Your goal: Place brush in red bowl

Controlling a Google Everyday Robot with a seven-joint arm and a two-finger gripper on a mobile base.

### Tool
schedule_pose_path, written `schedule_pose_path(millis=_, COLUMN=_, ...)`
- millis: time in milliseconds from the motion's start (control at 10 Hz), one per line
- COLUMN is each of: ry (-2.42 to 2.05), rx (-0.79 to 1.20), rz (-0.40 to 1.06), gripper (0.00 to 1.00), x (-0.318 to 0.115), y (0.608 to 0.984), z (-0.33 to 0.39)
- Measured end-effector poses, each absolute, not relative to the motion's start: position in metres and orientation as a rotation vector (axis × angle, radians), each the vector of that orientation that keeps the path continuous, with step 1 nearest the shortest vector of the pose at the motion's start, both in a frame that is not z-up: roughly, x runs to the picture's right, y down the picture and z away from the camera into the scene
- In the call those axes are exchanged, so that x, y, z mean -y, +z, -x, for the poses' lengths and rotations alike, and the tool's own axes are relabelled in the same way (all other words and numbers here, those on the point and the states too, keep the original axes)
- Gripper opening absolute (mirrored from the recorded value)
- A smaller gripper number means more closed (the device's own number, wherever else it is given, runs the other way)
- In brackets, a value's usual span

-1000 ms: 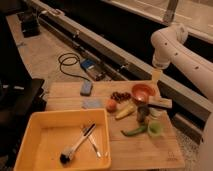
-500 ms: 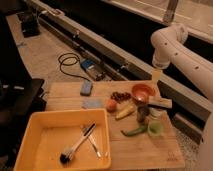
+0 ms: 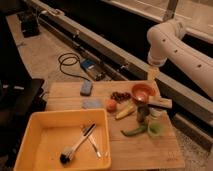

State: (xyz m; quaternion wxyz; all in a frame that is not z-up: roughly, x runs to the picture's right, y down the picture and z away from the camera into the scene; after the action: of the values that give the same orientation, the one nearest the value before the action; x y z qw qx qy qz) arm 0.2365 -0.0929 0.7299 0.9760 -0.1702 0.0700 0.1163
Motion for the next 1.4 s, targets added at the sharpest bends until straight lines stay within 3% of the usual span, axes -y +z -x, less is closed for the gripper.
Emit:
schedule_pose_path(millis=500, ry=-0.115, rx=0.004, rz=0.407, gripper=0.79, x=0.022, y=0.695, z=-0.109)
schedule_pose_path(millis=1000, ry=-0.516, rx=0.192, rz=0.408, gripper=0.79, x=-0.069, y=0.639, z=-0.058)
schedule_pose_path(millis=1400, ry=-0.556, rx=0.206, rz=0.407, gripper=0.79, x=-0.075, y=0.635, z=-0.054)
